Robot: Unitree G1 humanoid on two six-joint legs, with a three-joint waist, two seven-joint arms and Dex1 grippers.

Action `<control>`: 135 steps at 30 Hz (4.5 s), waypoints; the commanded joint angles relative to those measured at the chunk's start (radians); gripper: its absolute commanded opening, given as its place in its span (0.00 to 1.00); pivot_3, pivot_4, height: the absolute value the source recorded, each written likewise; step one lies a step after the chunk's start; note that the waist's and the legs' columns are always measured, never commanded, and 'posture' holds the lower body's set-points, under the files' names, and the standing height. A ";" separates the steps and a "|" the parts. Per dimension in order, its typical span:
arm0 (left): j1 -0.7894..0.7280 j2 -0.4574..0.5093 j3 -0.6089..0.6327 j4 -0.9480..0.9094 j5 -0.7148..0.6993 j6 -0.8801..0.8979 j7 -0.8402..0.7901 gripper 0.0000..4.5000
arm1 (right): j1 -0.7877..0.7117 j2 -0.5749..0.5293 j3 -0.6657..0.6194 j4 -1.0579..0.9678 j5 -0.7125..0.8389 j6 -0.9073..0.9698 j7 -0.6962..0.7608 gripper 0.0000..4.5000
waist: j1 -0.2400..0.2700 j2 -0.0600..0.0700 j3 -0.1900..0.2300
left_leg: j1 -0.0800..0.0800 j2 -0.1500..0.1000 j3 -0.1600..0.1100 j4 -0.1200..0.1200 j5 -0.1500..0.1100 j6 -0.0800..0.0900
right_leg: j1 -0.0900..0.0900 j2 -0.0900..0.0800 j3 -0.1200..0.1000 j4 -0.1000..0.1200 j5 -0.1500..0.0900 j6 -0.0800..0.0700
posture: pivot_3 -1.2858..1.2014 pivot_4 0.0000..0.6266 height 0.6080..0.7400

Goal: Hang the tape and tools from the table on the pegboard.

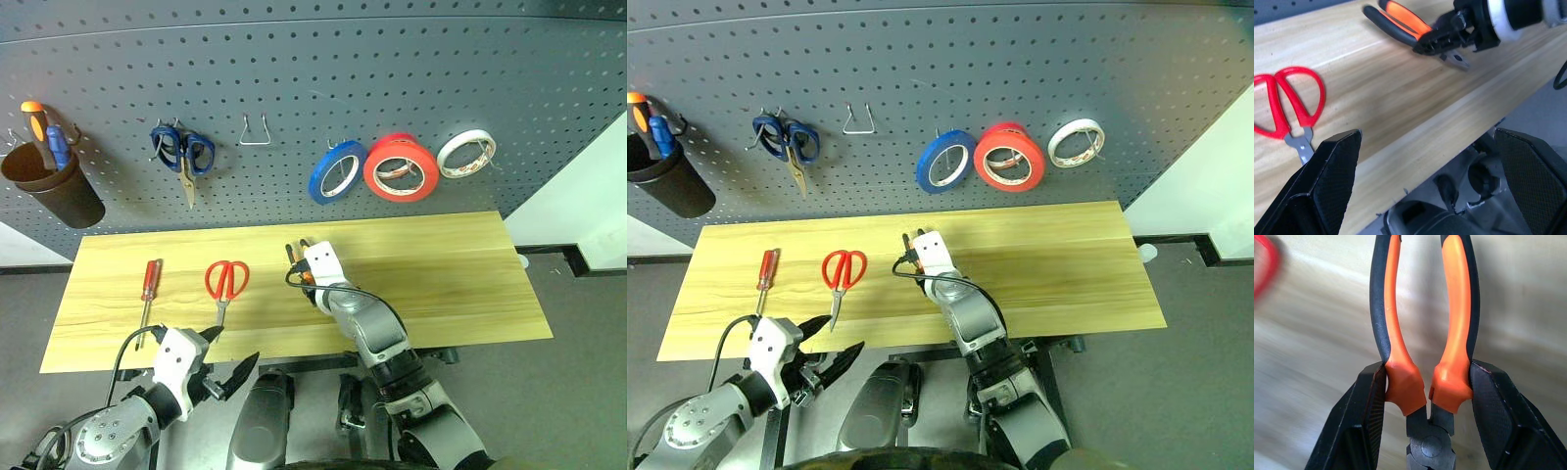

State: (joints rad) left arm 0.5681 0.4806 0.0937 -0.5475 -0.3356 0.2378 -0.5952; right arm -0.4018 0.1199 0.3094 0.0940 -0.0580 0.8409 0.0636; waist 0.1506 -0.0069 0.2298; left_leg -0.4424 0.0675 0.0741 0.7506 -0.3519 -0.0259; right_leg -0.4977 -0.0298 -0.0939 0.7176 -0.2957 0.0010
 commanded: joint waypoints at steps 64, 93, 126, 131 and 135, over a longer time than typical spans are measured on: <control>-0.130 -0.167 0.020 0.198 -0.065 -0.420 -0.086 1.00 | -0.608 0.114 -0.114 0.386 0.080 -1.108 -0.017 0.48 | 0.026 -0.017 -0.018 | 0.000 0.000 0.002 0.020 0.006 -0.005 | 0.000 0.003 -0.002 0.022 0.007 -0.008 | 0.69 0.23 0.51; -0.234 -0.311 0.034 0.282 0.046 -0.894 0.025 1.00 | -0.848 0.109 -0.198 0.790 0.045 -1.288 -0.037 0.48 | 0.030 -0.018 -0.018 | -0.003 0.000 0.002 0.023 0.006 -0.005 | -0.002 0.001 -0.002 0.025 0.007 -0.008 | 0.68 0.22 0.51; -0.205 -0.287 -0.001 0.316 0.017 -0.992 0.079 1.00 | -0.907 0.089 -0.280 0.987 0.006 -1.294 -0.153 0.48 | 0.035 -0.018 -0.018 | -0.021 0.000 0.000 0.056 0.003 0.001 | -0.017 0.001 -0.002 0.051 0.004 -0.006 | 0.69 0.26 0.51; -0.199 -0.285 -0.005 0.310 0.017 -0.990 0.081 1.00 | -0.914 0.084 -0.280 1.000 -0.011 -1.293 -0.190 0.48 | 0.052 -0.018 -0.018 | -0.021 0.000 0.000 0.056 0.003 0.001 | -0.018 0.001 -0.002 0.051 0.004 -0.006 | 0.69 0.26 0.51; -0.188 -0.283 -0.010 0.301 0.016 -0.987 0.080 1.00 | -0.921 0.078 -0.279 1.010 -0.017 -1.293 -0.203 0.48 | 0.057 -0.018 -0.018 | -0.022 0.000 0.000 0.056 0.003 0.001 | -0.019 0.001 -0.002 0.051 0.004 -0.006 | 0.69 0.26 0.51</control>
State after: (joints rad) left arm 0.3723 0.1922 0.0908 -0.2098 -0.3104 -0.7323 -0.5187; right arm -1.2705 0.2082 0.0477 1.1205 -0.0745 -0.4365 -0.1200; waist 0.2074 -0.0245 0.2119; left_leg -0.4647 0.0674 0.0745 0.8070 -0.3488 -0.0253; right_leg -0.5165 -0.0290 -0.0956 0.7685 -0.2920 -0.0048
